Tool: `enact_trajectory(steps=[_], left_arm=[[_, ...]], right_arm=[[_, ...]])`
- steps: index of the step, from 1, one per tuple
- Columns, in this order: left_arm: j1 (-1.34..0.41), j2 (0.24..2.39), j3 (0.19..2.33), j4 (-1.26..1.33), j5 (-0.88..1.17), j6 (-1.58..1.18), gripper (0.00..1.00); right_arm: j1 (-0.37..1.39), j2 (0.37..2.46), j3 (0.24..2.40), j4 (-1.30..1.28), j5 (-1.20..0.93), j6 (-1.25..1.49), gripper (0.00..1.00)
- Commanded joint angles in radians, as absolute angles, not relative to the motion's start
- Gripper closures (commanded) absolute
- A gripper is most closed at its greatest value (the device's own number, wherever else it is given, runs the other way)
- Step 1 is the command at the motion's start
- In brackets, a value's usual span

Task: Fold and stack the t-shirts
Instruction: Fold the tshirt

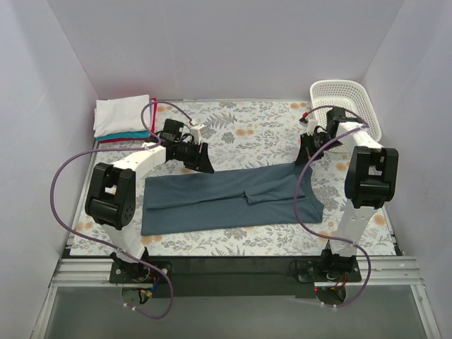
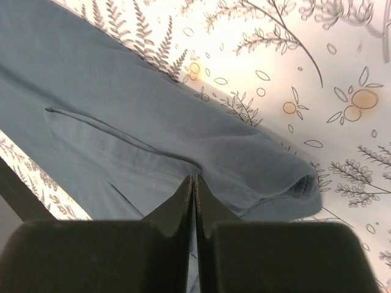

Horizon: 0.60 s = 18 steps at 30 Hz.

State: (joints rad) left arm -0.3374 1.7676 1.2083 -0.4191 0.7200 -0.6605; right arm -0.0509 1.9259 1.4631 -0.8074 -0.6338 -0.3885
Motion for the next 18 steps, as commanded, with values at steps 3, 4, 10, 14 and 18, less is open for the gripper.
enact_trajectory(steps=[3, 4, 10, 14, 18], left_arm=[[-0.22, 1.733, 1.131, -0.474, 0.761, -0.621, 0.65], [-0.203, 1.736, 1.123, -0.469, 0.753, -0.621, 0.65], [-0.074, 1.808, 1.065, -0.449, 0.698, -0.597, 0.67], [-0.022, 1.854, 1.057, -0.454, 0.65, -0.578, 0.69], [0.046, 1.875, 1.049, -0.449, 0.629, -0.594, 0.7]], right_arm=[[-0.054, 1.979, 1.448, -0.767, -0.615, -0.361, 0.93], [-0.055, 2.0, 1.448, -0.753, -0.585, -0.354, 0.93], [-0.057, 2.109, 1.489, -0.695, -0.523, -0.318, 0.93], [-0.045, 2.161, 1.542, -0.687, -0.486, -0.31, 0.92], [-0.011, 2.218, 1.63, -0.686, -0.428, -0.299, 0.91]])
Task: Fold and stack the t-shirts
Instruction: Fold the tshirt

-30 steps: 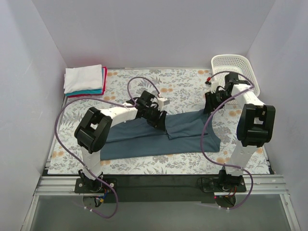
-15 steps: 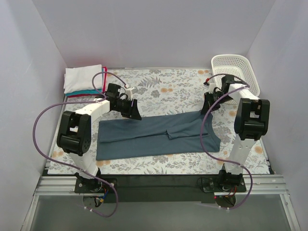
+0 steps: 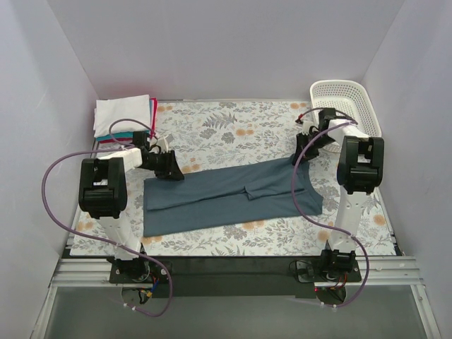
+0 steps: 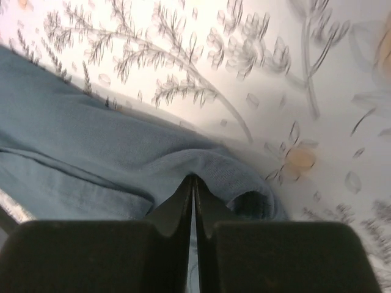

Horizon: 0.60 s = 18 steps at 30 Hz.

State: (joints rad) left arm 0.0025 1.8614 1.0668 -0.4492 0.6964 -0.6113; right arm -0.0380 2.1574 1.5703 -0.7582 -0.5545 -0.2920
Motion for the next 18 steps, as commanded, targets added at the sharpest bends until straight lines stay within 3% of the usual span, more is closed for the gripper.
enact_trajectory(steps=[1, 6, 11, 14, 18], left_arm=[[0.057, 1.876, 1.048, -0.448, 0.621, -0.6, 0.7], [0.165, 1.826, 1.026, -0.449, 0.598, -0.663, 0.7], [0.206, 1.694, 0.971, -0.544, 0.719, -0.652, 0.7], [0.201, 1.548, 0.957, -0.558, 0.776, -0.606, 0.7], [0.196, 1.497, 1.038, -0.578, 0.712, -0.502, 0.7]], right_arm=[[-0.002, 2.244, 1.69, -0.684, -0.398, -0.296, 0.9], [0.09, 2.351, 1.972, -0.683, -0.281, -0.258, 0.87], [0.173, 2.412, 2.27, -0.692, -0.233, -0.276, 0.66], [0.189, 2.281, 2.218, -0.684, -0.241, -0.298, 0.64], [0.187, 2.074, 1.951, -0.678, -0.276, -0.318, 0.64]])
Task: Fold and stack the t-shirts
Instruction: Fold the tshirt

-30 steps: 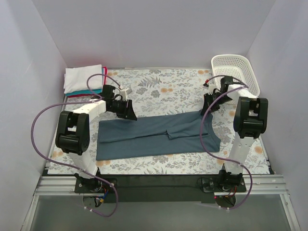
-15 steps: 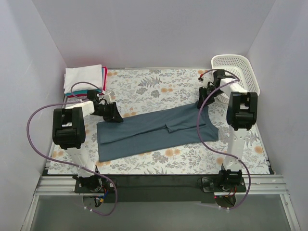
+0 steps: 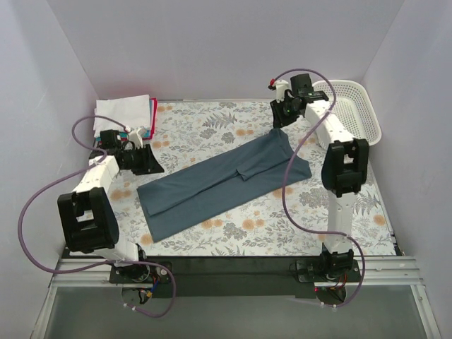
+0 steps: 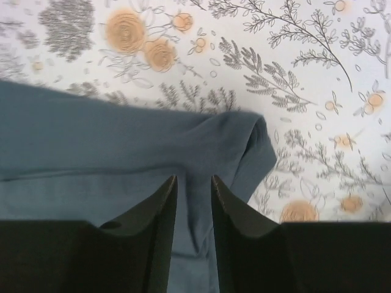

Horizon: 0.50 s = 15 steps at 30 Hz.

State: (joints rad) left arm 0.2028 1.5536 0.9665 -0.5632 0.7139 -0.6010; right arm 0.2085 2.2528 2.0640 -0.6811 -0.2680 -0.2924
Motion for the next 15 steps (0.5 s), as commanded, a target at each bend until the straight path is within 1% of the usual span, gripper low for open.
enact_trajectory(steps=[1, 3, 4, 5, 7, 10, 11, 15], left_arm=[[0.195, 1.508, 1.086, -0.607, 0.703, -0.474, 0.7], [0.19, 1.554, 1.118, -0.63, 0.703, -0.404, 0.74], [0.181, 1.572, 1.133, -0.638, 0.663, -0.388, 0.75], [0.167, 1.604, 1.156, -0.653, 0.643, -0.373, 0.76], [0.158, 1.638, 1.181, -0.687, 0.597, -0.318, 0.82], [0.114, 1.667, 1.184, -0.696, 0.52, -0.24, 0.88], [0.088, 1.67, 1.175, -0.693, 0.464, -0.221, 0.9], [0.052, 1.672, 1.122, -0.672, 0.351, -0.167, 0.97]], right_arm=[[0.187, 2.007, 1.904, -0.678, -0.306, -0.314, 0.66], [0.187, 1.932, 1.812, -0.681, -0.348, -0.299, 0.67], [0.187, 1.913, 1.725, -0.683, -0.386, -0.287, 0.7], [0.189, 1.896, 1.686, -0.683, -0.406, -0.266, 0.73], [0.19, 1.862, 1.576, -0.683, -0.448, -0.25, 0.79], [0.198, 1.852, 1.475, -0.68, -0.449, -0.233, 0.81], [0.198, 1.855, 1.454, -0.678, -0.451, -0.232, 0.81], [0.201, 1.891, 1.411, -0.675, -0.428, -0.242, 0.82]])
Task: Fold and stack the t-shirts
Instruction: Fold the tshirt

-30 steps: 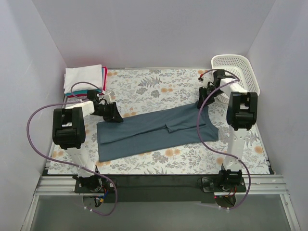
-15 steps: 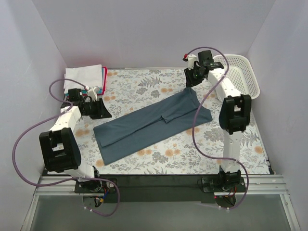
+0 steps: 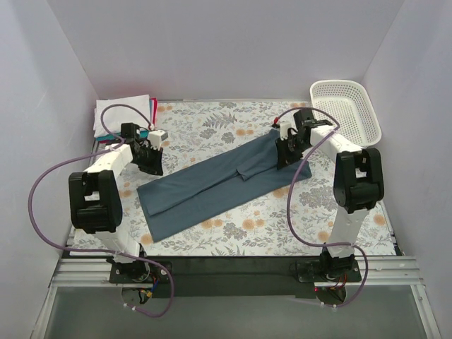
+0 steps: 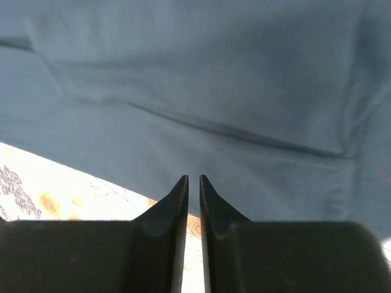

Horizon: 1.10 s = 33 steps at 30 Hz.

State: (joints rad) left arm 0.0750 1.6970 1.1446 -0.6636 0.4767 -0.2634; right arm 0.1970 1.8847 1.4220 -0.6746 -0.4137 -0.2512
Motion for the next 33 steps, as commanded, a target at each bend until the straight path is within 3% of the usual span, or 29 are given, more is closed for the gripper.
enact_trajectory(steps=[1, 12, 16, 18, 21, 24, 33], left_arm=[[0.049, 1.675, 1.114, -0.67, 0.338, -0.161, 1.0], [-0.061, 1.622, 0.833, -0.612, 0.21, -0.101, 1.0], [-0.175, 1.516, 0.729, -0.699, 0.294, -0.132, 1.0], [-0.312, 1.407, 0.69, -0.745, 0.346, -0.153, 1.0], [-0.463, 1.326, 0.745, -0.845, 0.449, -0.193, 1.0], [-0.488, 1.263, 0.837, -0.835, 0.465, -0.215, 1.0], [-0.488, 1.442, 0.982, -0.678, 0.434, -0.224, 1.0]], right_arm=[[0.201, 1.902, 1.41, -0.672, -0.408, -0.242, 0.84], [0.202, 2.218, 1.63, -0.637, -0.255, -0.264, 0.89], [0.215, 2.383, 1.973, -0.63, -0.215, -0.29, 0.89], [0.241, 2.449, 2.112, -0.63, -0.212, -0.314, 0.88], [0.273, 2.438, 2.261, -0.601, -0.192, -0.351, 0.81], [0.276, 2.347, 2.215, -0.523, -0.16, -0.38, 0.71], [0.282, 2.066, 1.82, -0.531, -0.325, -0.252, 0.71]])
